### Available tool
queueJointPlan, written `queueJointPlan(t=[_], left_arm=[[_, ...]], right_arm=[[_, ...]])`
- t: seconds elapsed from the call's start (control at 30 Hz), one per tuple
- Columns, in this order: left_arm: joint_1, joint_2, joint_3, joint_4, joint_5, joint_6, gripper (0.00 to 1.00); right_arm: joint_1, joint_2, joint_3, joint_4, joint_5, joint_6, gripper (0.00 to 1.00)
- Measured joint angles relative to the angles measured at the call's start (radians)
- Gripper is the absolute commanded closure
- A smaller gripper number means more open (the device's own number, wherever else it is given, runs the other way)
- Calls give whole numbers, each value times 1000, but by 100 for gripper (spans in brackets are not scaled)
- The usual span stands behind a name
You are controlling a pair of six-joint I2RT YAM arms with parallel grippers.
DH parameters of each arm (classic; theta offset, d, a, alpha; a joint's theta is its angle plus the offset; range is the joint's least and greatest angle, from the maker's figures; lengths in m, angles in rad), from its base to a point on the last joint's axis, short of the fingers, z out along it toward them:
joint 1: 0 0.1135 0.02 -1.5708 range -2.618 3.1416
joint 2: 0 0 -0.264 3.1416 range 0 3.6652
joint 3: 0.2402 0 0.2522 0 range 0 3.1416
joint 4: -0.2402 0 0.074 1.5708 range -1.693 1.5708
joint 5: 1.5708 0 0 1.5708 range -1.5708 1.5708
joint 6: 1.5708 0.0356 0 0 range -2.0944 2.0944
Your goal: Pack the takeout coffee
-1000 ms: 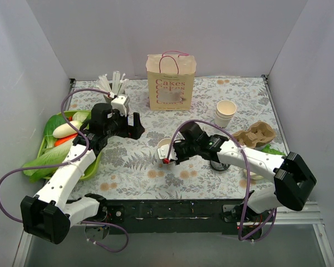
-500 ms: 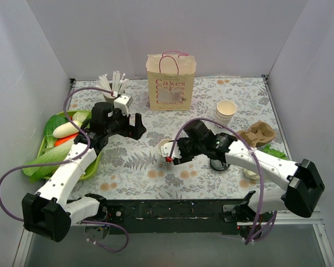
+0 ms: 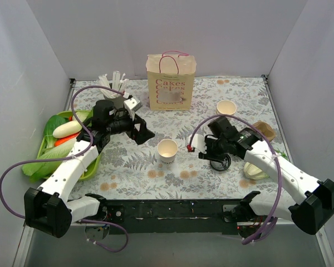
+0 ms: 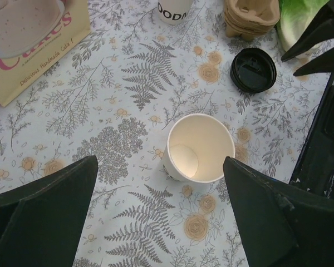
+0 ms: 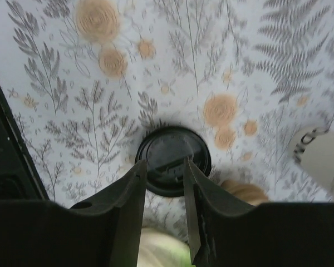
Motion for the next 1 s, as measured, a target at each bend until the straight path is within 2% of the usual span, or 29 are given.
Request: queueJointPlan(t=[0.17,0.23,0.4,0.53,0.63,1.0], left_arm=[[0,-10,-3,15,10,-14,4],[0,-12,-2,-2,6,-10,7],[-10,35,58,-136,-34,82,10],[-88,71,75,-215,-98,169,9],[-142,71,78,-251,-95,192,9],[-124,138,138,-281,-109,184,8]], right_arm=[[-174,-39,-18,-95,-15,-60,66],[-219,-44,-40,-106,-47,-105,66],[-306,23,-55,-174,-125,-198,66],[-329,71,-56,-204,-138,-245,62],[-329,64,-55,-205,-138,-274,62],[-329,40,-138,-229,-114,-397,62]])
